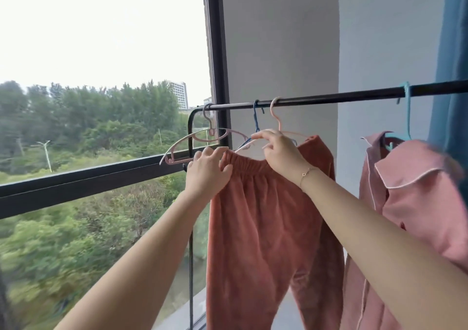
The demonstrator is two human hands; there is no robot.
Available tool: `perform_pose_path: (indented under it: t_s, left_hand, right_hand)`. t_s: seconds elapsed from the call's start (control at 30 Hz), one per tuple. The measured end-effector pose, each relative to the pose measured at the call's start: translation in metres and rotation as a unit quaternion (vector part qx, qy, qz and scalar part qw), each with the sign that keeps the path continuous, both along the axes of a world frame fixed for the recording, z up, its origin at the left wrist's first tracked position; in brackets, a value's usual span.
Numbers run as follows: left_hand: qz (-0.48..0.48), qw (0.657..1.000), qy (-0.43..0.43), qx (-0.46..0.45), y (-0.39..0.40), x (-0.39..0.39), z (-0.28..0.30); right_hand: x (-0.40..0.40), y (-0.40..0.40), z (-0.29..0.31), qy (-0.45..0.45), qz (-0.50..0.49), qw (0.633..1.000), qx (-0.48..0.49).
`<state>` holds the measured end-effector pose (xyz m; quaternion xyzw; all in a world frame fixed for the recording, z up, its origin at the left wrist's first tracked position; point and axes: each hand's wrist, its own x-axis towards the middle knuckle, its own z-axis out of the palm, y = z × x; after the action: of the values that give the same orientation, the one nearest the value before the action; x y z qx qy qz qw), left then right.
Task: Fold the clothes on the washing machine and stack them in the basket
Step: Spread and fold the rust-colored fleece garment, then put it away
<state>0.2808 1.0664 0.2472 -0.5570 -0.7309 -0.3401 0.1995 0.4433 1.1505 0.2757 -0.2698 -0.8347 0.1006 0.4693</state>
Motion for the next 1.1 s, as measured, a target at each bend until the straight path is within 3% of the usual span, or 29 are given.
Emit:
perform_pose_path:
  t_s: [0.23, 0.67, 0.83, 0.93, 1.1]
  left_hand:
    - [-0.025, 0.998, 0.046, -0.025, 0.006, 0.008, -0.002]
    - [-0.093, 0.987, 0.133, 0.005, 0.003, 0.019, -0.049]
    - [-0.064, 0.991, -0.044, 0.105, -0.02, -0.003, -0.088]
    - [-0.098, 0.986, -0.128, 0.052, -0.022, -0.002, -0.083]
    - [-0.136, 0.957, -0.257, 0.011, -0.007, 0.019, -0.088]
  right_hand:
    - [-0.021, 0.029, -0.004, -0.172, 0.017, 0.984, 0.042]
    - [-0.002, 0.041, -0.012, -0.161, -0.042, 0.971, 0.171]
    - [-0.003, 0.038, -0.005, -0.091, -0.033, 0.98, 0.176]
    - [-0.007, 0.033, -0.001, -0.028, -0.014, 0.986, 0.162]
    - [-0.003, 0.029, -0.018, -0.031, 0.0, 0.989, 0.144]
